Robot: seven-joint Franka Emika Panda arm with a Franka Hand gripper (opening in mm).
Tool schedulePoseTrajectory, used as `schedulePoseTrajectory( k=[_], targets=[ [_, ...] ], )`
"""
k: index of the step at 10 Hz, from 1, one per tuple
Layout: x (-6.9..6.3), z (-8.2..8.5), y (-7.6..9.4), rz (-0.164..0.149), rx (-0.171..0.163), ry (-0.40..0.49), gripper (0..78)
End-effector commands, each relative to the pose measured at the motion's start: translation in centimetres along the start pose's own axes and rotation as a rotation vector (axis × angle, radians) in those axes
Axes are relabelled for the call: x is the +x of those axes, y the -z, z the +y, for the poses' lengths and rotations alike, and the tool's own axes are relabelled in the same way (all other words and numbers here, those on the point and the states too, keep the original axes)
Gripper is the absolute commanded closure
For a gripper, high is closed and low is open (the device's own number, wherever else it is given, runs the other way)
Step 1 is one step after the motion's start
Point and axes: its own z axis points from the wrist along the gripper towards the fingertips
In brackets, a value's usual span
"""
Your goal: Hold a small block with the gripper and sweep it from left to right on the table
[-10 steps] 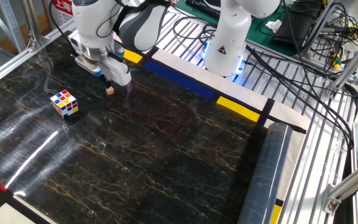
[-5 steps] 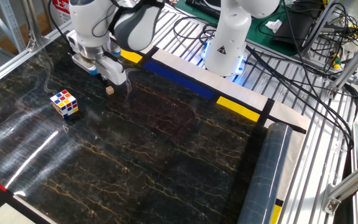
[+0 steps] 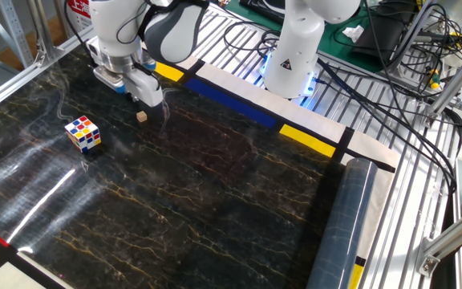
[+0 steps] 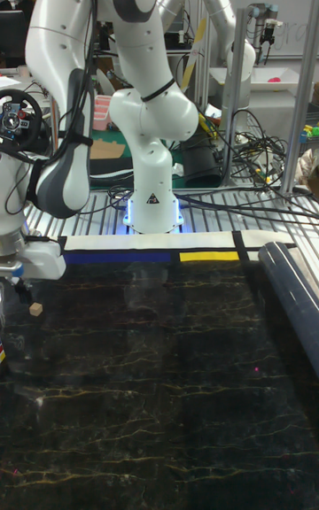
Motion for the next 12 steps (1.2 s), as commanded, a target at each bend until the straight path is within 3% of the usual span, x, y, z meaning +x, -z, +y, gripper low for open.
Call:
schedulePoseTrajectory(
  k=[1,2,3,5,12],
  targets=[
    [0.1,0.1,0.0,-0.007,0.02,-0.021,77.6],
    [0.1,0.1,-0.2,-0.009,0.048,-0.035,77.6],
    [0.1,0.1,-0.2,-0.008,0.05,-0.037,77.6],
    [0.1,0.0,-1.9,-0.011,0.051,-0.052,77.6],
    [0.1,0.2,-1.6,0.005,0.067,-0.077,77.6]
  ],
)
